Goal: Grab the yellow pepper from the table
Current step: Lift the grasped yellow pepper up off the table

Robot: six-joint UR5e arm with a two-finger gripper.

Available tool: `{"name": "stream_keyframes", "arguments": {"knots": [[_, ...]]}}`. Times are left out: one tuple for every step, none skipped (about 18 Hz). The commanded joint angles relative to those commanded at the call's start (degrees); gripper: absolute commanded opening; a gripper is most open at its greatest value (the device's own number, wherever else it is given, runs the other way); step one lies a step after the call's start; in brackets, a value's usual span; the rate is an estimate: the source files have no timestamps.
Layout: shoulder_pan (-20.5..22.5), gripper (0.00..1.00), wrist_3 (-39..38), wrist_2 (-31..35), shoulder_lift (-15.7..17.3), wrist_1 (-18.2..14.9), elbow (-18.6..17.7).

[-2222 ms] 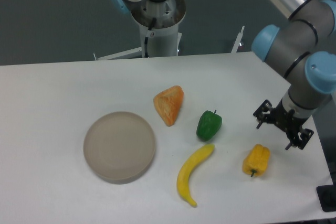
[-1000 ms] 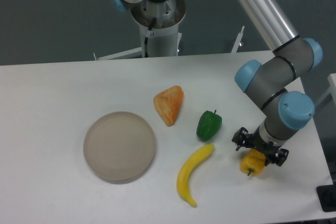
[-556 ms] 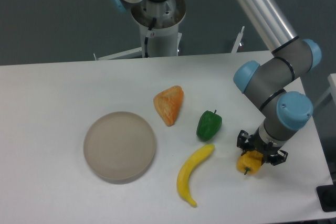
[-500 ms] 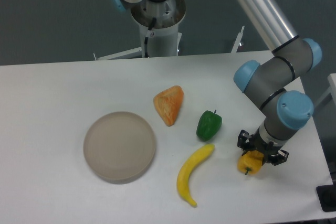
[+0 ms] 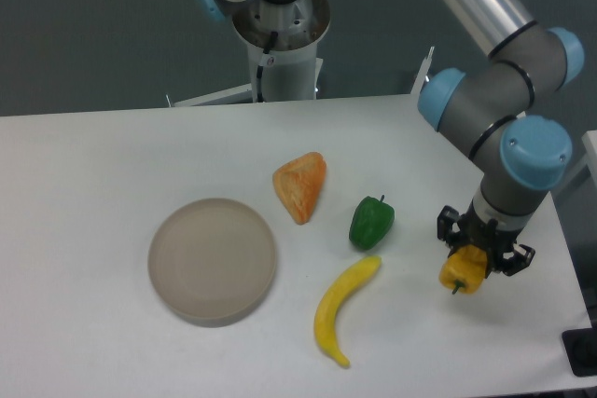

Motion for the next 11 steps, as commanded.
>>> {"name": "stream_keyframes", "arguments": {"knots": [[0.53, 0.05, 5.25, 0.09, 0.09, -1.66, 0.87], [0.62, 0.05, 8.96, 0.44, -0.08, -2.81, 1.49], [0.62, 0.05, 10.74, 1.57, -0.35, -2.91, 1.58], [0.62, 0.05, 11.62, 1.76, -0.61, -2.91, 1.67], [0.62, 0.05, 13.29, 1.76, -0.79, -2.73, 1.59], [0.62, 0.05, 15.04, 1.58, -0.79, -2.65, 1.59], [0.71, 0.05, 15.76, 1.50, -0.79, -2.64, 1.59], [0.71, 0.05, 16.02, 1.41, -0.70, -2.64, 1.67], [0.71, 0.05, 16.03, 1.32, -0.79, -2.64, 1.67], [0.80, 0.05, 16.03, 1.32, -0.79, -2.64, 1.59], [0.80, 0.05, 15.94, 1.32, -0.79, -2.56, 1.67]]}}
